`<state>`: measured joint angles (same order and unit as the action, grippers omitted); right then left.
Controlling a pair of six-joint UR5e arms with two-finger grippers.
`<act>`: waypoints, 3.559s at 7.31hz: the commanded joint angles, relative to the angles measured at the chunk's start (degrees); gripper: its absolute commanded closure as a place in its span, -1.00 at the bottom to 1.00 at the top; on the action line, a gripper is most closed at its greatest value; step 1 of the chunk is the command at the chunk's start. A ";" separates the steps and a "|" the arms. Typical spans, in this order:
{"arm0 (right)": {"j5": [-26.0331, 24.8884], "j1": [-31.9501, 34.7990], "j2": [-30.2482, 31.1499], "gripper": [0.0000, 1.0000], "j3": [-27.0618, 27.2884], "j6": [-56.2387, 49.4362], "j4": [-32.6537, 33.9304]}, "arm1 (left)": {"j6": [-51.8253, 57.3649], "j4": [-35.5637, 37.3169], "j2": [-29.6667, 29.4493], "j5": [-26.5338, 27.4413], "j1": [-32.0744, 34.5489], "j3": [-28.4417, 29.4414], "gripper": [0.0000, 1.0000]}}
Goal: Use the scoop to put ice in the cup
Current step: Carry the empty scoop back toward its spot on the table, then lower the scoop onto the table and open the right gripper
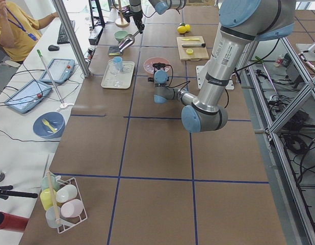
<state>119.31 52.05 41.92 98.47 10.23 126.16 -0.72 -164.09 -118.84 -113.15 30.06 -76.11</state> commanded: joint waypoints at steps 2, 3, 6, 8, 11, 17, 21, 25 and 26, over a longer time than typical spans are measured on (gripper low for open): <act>6.16 2.35 7.07 1.00 15.56 15.88 9.11 | -0.07 -0.18 0.01 0.03 0.00 -0.01 -1.00; 6.46 2.36 10.43 1.00 20.49 20.66 9.37 | -0.07 -0.18 0.09 -0.06 0.00 -0.09 -1.00; 5.59 0.09 17.38 1.00 27.55 32.46 8.76 | -0.07 -0.53 0.10 0.03 0.00 -0.09 -1.00; 2.61 -2.81 27.18 1.00 28.71 40.08 -6.60 | -0.07 -0.53 0.18 0.03 0.00 -0.09 -1.00; -4.84 -10.18 46.00 1.00 27.58 51.43 -35.98 | -0.16 -0.53 0.18 0.03 0.00 -0.09 -1.00; -21.11 -24.79 58.09 1.00 20.12 67.80 -59.85 | -0.07 -0.53 0.18 0.03 -0.09 -0.09 -1.00; -23.24 -26.21 59.94 1.00 18.69 68.44 -62.87 | -0.07 -0.53 0.18 0.03 -0.35 -0.01 -1.00; -23.07 -26.56 59.68 -1.00 18.34 68.00 -62.87 | -0.07 -0.53 0.18 0.03 -0.44 -0.01 -1.00; -22.63 -26.47 59.16 -1.00 18.60 67.91 -62.87 | -0.07 -0.53 0.18 0.03 -0.35 -0.09 -1.00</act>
<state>96.31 25.53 101.55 116.89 78.21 63.28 -0.79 -164.63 -118.63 -113.12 29.63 -76.12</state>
